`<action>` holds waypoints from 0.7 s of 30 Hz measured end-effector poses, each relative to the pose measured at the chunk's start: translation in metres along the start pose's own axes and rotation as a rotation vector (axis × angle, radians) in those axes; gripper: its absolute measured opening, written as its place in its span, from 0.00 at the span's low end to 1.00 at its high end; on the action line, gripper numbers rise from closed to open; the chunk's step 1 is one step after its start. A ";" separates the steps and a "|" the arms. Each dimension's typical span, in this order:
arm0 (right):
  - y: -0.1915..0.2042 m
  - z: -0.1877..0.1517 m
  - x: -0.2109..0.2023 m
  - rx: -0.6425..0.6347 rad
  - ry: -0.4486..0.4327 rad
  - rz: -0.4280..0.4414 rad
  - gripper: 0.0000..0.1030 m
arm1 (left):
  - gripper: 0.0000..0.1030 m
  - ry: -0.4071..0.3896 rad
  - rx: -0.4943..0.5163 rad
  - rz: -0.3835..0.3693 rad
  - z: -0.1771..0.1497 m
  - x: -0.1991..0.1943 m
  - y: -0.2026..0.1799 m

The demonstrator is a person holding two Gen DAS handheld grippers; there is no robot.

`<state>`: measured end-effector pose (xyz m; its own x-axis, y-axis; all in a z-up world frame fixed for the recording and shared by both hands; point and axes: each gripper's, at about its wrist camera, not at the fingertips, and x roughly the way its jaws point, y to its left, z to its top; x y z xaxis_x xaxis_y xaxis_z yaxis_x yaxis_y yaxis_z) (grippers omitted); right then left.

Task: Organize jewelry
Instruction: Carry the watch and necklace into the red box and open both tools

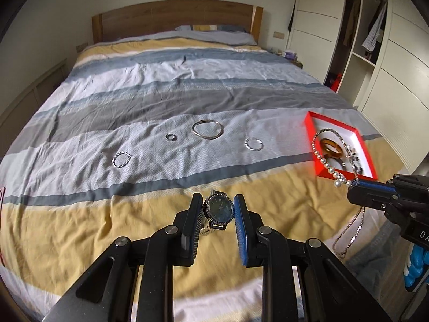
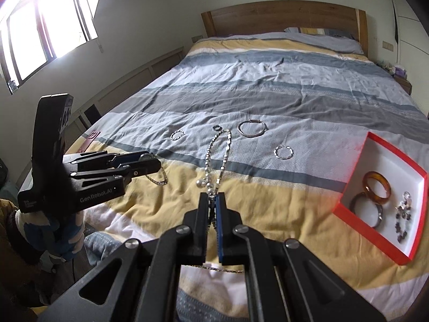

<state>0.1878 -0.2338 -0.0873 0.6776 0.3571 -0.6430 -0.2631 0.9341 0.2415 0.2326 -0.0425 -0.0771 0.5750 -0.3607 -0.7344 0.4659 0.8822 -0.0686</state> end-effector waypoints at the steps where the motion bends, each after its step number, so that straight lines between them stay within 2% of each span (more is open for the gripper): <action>1: 0.000 -0.002 -0.008 0.001 -0.010 -0.004 0.04 | 0.22 -0.006 0.004 0.000 -0.001 -0.005 -0.005; 6: -0.011 -0.013 -0.038 0.021 -0.052 -0.020 0.04 | 0.22 -0.021 0.029 -0.007 -0.003 -0.019 -0.029; 12: -0.045 -0.025 -0.064 0.071 -0.092 -0.039 0.04 | 0.22 -0.016 0.083 -0.043 0.006 -0.016 -0.077; 21: -0.139 -0.031 -0.088 0.180 -0.121 -0.115 0.04 | 0.22 0.019 0.178 -0.160 0.045 0.034 -0.168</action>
<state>0.1434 -0.3952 -0.0865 0.7764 0.2364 -0.5841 -0.0605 0.9506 0.3043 0.2038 -0.2169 -0.0602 0.4722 -0.4840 -0.7368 0.6623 0.7464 -0.0658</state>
